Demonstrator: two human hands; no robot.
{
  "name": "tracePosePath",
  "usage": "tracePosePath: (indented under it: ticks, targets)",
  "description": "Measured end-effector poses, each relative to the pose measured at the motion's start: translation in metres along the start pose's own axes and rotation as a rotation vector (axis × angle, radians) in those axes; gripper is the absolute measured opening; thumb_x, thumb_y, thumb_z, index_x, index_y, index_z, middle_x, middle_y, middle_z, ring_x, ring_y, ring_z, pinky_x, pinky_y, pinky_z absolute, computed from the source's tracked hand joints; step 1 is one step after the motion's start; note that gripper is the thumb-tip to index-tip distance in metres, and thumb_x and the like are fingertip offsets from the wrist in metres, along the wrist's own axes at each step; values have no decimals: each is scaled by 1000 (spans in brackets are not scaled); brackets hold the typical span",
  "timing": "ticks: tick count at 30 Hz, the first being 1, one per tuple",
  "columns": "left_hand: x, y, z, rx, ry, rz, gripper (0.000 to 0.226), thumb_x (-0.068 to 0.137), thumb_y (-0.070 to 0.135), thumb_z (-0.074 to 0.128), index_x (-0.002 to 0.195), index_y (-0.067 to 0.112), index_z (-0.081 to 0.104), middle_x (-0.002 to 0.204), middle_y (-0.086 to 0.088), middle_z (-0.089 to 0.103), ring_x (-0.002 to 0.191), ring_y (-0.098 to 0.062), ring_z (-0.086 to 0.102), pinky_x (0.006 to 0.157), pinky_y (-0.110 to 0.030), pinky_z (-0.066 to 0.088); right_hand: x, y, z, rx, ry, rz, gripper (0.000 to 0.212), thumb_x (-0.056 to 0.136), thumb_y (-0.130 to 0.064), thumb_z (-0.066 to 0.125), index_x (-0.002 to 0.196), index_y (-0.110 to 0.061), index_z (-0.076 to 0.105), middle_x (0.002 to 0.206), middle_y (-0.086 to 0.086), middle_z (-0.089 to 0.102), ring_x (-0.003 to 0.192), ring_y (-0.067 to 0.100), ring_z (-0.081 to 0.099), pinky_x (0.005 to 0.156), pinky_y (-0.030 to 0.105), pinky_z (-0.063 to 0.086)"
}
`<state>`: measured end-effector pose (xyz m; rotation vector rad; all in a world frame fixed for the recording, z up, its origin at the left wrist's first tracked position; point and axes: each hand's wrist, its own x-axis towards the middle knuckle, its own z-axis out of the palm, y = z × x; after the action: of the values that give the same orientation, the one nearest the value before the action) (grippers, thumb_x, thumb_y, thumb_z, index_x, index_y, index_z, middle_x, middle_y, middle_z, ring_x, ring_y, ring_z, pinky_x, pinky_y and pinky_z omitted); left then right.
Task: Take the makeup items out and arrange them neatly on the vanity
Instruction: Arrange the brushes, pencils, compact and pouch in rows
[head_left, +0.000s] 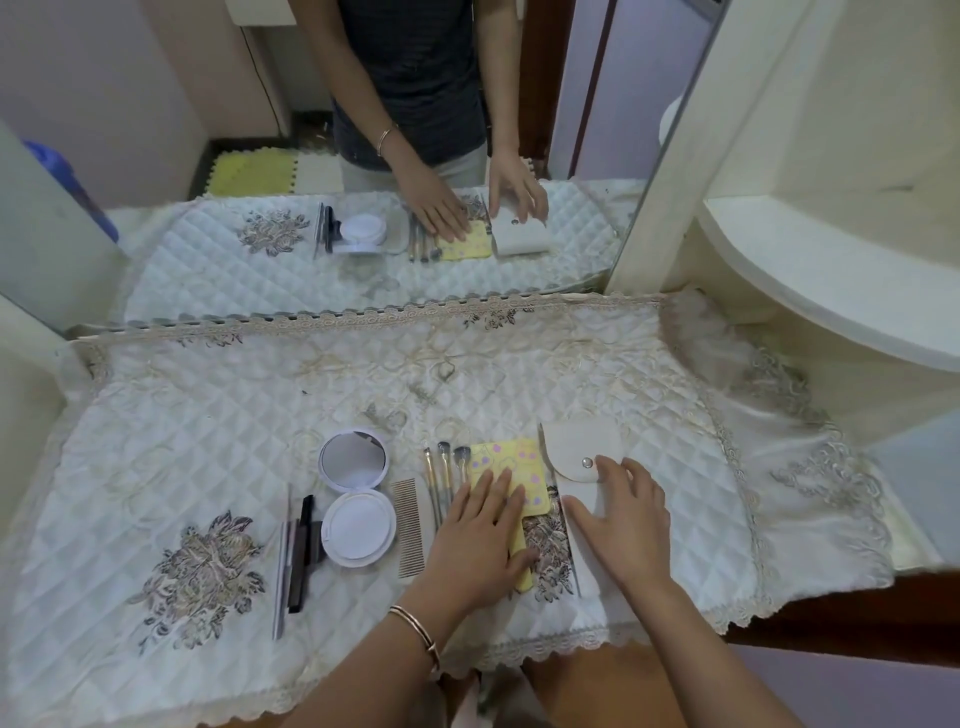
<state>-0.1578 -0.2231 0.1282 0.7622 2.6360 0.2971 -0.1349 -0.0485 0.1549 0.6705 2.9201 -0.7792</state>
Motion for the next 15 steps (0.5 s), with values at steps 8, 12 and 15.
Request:
tracePosePath:
  ticks: [8,12,15]
  targets:
    - [0,2,2,2,-3,-27,75,88,61,29,145,24,-4,156,1,-16,142,-18,-20,114,-38,-14,12,-3,1,-21,-100,-9,71,80,-48,61,140,-30,27,153,12,21,138,31,20,107,46,32]
    - [-1,2,-3,-33,-1,-50,75,89,59,30,146,23,-2,157,1,-14,142,-17,-19,114,-37,-14,11,-4,0,-14,-111,-17,69,80,-47,61,139,-29,29,152,13,22,138,31,21,107,45,32]
    - [-6,-2,-12,-79,86,-88,71,90,55,33,146,20,5,158,0,-9,143,-16,-15,113,-33,-13,11,-2,-4,36,-102,-30,61,82,-42,61,136,-28,36,150,14,25,137,30,23,106,45,33]
